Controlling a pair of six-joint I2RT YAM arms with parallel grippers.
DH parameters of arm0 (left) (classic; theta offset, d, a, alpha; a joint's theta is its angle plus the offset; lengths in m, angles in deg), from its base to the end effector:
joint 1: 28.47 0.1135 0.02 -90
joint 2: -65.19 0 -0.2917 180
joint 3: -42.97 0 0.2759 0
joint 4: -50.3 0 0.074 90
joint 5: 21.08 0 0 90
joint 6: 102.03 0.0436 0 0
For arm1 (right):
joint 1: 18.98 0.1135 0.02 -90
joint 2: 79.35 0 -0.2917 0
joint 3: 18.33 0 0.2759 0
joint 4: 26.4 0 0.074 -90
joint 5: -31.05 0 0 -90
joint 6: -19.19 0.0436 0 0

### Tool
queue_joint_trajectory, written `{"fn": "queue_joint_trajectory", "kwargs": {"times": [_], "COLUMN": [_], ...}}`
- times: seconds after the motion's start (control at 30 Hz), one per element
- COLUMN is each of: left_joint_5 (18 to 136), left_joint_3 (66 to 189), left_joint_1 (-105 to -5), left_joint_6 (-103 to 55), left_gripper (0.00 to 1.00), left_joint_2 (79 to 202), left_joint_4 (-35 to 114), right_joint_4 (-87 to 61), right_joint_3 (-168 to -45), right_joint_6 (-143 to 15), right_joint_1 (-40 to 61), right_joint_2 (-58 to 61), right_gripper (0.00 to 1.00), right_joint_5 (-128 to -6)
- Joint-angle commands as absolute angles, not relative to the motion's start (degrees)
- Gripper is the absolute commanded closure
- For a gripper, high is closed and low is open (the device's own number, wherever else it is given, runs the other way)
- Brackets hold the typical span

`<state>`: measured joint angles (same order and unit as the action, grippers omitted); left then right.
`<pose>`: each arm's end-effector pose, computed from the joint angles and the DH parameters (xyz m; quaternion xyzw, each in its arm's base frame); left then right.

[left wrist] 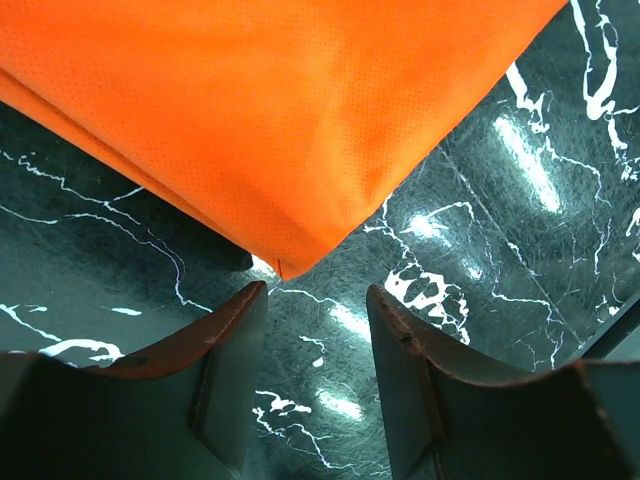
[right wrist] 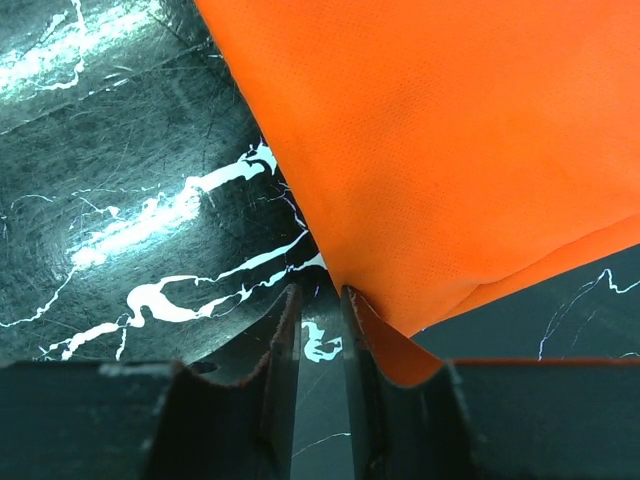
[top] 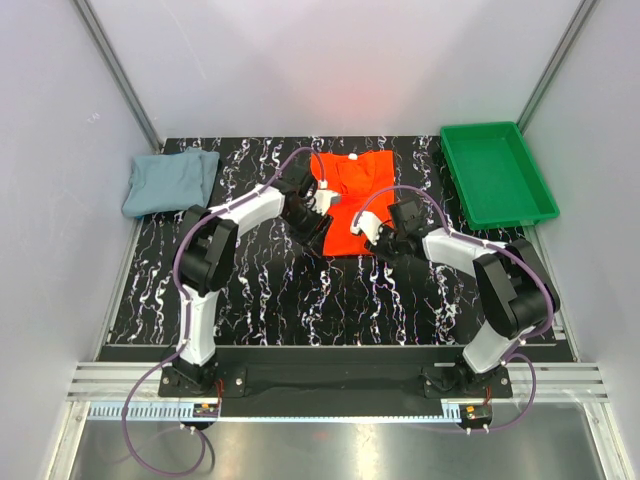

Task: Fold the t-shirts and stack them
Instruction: Fold the tshirt

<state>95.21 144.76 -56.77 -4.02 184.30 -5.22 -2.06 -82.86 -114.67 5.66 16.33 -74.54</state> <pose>0.3947 -0.2345 0.1782 0.3323 0.9044 -0.2469 0.1034 0.3139 0.1569 0.1655 -0.5658 0.7595 0.0786 0.3114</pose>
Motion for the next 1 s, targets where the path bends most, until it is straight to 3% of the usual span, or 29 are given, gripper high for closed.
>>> {"fn": "queue_joint_trajectory", "kwargs": {"times": [0.0,0.2,0.4,0.5,0.6,0.7,0.73,0.97], "left_joint_5": [94.33,98.19,101.35,103.20,105.12,106.88,107.07,107.24], "left_joint_3": [145.36,148.43,150.19,150.19,149.93,149.14,148.61,147.91], "left_joint_1": [-55.63,-54.75,-54.22,-53.96,-53.96,-53.87,-53.87,-52.56], "left_joint_6": [-5.26,-4.91,-4.47,-4.38,-4.38,-4.30,-4.30,-4.73], "left_gripper": [0.50,0.51,0.53,0.63,0.79,0.85,1.00,1.00], "left_joint_2": [182.79,187.70,190.78,190.96,190.70,190.00,189.65,185.18], "left_joint_4": [-4.36,-5.68,-6.03,-6.12,-6.12,-6.21,-6.12,-6.29], "right_joint_4": [-4.60,-5.31,-6.27,-6.36,-6.63,-6.54,-6.36,-2.85], "right_joint_3": [-84.94,-85.38,-86.00,-86.52,-87.23,-87.93,-88.28,-89.95], "right_joint_6": [-114.41,-114.06,-113.62,-113.44,-113.18,-113.18,-113.00,-112.82], "right_joint_1": [6.07,5.98,6.07,6.07,5.98,5.98,5.98,6.07], "right_joint_2": [16.80,17.68,18.39,18.91,19.70,20.76,20.85,16.91], "right_gripper": [0.72,0.81,0.83,0.85,0.88,0.94,0.99,1.00], "right_joint_5": [-73.98,-73.36,-72.66,-72.40,-72.31,-72.04,-71.96,-71.52]}}
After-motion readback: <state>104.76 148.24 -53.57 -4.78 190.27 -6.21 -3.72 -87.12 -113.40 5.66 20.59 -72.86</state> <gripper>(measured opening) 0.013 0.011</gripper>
